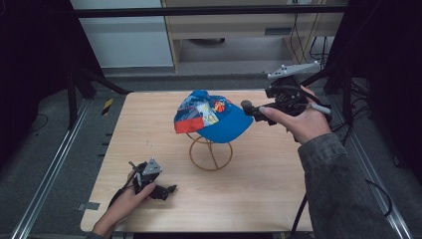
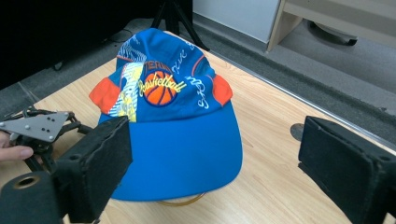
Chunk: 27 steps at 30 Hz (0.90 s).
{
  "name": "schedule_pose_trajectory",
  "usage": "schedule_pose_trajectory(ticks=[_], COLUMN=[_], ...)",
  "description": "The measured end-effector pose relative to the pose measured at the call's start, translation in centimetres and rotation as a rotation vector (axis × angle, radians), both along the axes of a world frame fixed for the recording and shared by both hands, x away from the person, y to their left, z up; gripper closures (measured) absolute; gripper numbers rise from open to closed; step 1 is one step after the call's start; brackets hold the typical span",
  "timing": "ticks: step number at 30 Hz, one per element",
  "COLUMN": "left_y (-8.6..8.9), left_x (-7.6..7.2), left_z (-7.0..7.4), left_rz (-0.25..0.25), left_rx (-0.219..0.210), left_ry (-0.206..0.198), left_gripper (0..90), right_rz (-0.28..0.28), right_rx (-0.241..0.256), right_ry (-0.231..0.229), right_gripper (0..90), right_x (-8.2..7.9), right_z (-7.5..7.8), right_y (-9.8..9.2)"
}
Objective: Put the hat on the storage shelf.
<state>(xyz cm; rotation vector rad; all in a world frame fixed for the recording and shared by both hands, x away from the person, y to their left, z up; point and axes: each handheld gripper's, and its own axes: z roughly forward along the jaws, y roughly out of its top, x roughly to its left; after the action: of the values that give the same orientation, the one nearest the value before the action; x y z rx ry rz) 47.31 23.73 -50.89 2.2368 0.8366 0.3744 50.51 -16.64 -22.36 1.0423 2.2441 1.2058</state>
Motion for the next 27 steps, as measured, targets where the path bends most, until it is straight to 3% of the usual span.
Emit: schedule_pose_trajectory(ticks=[14, 27], left_y=[0.0, 0.0], left_x=[0.0, 0.0], left_z=[0.0, 0.0], left_rz=[0.004, 0.003], left_rx=[-0.002, -0.003], left_ry=[-0.002, -0.002], left_gripper=[0.0, 0.0], right_rz=[-0.017, -0.025], right_rx=[0.02, 0.041], right_ry=[-0.011, -0.034], right_gripper=[6.7, 4.8], right_x=[-1.5, -3.0], right_z=[-2.1, -3.7], right_y=[-2.9, -4.4])
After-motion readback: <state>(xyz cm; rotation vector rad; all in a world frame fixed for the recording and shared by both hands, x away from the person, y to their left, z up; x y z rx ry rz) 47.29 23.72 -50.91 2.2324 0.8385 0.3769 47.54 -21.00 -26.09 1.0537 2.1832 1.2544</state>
